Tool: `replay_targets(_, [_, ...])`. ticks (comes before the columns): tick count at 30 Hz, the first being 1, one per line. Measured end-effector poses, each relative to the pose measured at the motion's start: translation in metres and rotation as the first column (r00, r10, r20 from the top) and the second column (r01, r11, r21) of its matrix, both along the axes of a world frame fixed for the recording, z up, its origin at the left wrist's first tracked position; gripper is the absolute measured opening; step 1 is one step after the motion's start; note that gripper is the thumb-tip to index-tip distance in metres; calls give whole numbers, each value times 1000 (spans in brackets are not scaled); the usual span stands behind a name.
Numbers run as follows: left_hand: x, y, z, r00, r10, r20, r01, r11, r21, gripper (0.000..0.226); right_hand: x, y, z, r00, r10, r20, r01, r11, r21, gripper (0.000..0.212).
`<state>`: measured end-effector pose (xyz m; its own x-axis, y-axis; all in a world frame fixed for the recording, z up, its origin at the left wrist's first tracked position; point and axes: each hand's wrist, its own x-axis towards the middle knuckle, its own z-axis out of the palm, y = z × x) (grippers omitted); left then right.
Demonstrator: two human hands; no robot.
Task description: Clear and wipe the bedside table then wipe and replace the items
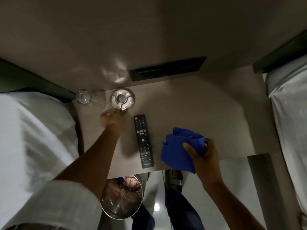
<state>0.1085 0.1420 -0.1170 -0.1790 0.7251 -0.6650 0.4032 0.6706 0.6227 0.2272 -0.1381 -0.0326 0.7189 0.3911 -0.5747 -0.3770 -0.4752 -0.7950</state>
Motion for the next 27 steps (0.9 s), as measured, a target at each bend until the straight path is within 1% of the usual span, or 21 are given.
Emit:
replay_targets(1, [7, -11, 7, 993, -30, -118, 48, 987, 151, 31, 6, -7, -2, 998, -52, -23, 52, 999, -6, 33])
replay_targets(2, [16, -25, 17, 979, -64, -196, 122, 946, 301, 30, 12, -14, -6, 993, -99, -57, 99, 995, -6, 31])
replay_targets(3, [27, -45, 28, 963, -148, -227, 231, 887, 400, 26, 20, -20, -10, 985, -142, -98, 144, 990, 5, 28])
replay_targets(4, [43, -72, 38, 931, -286, -226, 358, 835, 417, 22, 30, -30, -12, 974, -180, -139, 186, 982, 30, 29])
replay_targets(5, [54, -98, 45, 884, -430, -184, 468, 798, 379, 21, 39, -37, -16, 968, -185, -171, 198, 978, 65, 34])
replay_targets(6, [68, -129, 49, 812, -573, -109, 578, 765, 285, 22, 51, -48, -19, 965, -185, -187, 206, 973, 101, 43])
replay_targets(7, [82, -162, 52, 728, -685, -10, 677, 716, 169, 29, 64, -61, -20, 964, -178, -199, 207, 969, 134, 51])
replay_targets(8, [95, -192, 53, 658, -744, 117, 744, 666, 50, 38, 78, -73, -21, 962, -178, -209, 214, 963, 164, 52])
replay_targets(10, [115, -239, 45, 611, -721, 326, 779, 620, -90, 46, 102, -94, -27, 968, -149, -203, 185, 968, 170, 34])
replay_targets(11, [125, -257, 38, 605, -707, 366, 782, 615, -105, 42, 114, -103, -29, 975, -155, -159, 176, 976, 127, 26])
replay_targets(12, [137, -270, 33, 604, -710, 361, 784, 611, -110, 39, 125, -111, -32, 982, -171, -78, 174, 984, 34, 22])
replay_targets(13, [147, -280, 29, 604, -718, 344, 785, 612, -101, 40, 136, -117, -36, 987, -157, 24, 159, 983, -96, 23])
replay_targets(15, [169, -294, 23, 594, -731, 337, 788, 614, -57, 43, 155, -127, -46, 976, -30, 216, 109, 925, -365, 38])
replay_targets(16, [180, -299, 24, 567, -758, 321, 807, 590, -30, 41, 164, -132, -51, 959, 24, 283, 103, 899, -427, 43])
replay_targets(17, [190, -306, 22, 517, -806, 288, 843, 539, -4, 36, 173, -138, -54, 945, 44, 325, 107, 895, -433, 46])
replay_targets(19, [205, -315, 16, 391, -883, 261, 915, 405, -1, 38, 187, -148, -63, 914, 128, 385, 66, 890, -451, 55])
replay_targets(20, [209, -319, 12, 308, -908, 284, 948, 320, -7, 43, 192, -157, -71, 898, 203, 391, 14, 875, -485, 60])
replay_targets(22, [206, -324, 8, 142, -939, 314, 989, 146, -13, 53, 197, -166, -82, 884, 337, 325, -100, 815, -571, 65])
replay_targets(23, [201, -326, 8, 86, -944, 317, 996, 82, -27, 58, 198, -169, -82, 885, 375, 275, -145, 785, -602, 67])
replay_targets(25, [187, -323, 14, 47, -958, 282, 997, 29, -68, 65, 195, -168, -81, 876, 437, 203, -214, 730, -649, 70])
replay_targets(27, [164, -317, 23, 4, -984, 176, 999, -4, -46, 66, 186, -164, -74, 850, 481, 215, -209, 683, -700, 74])
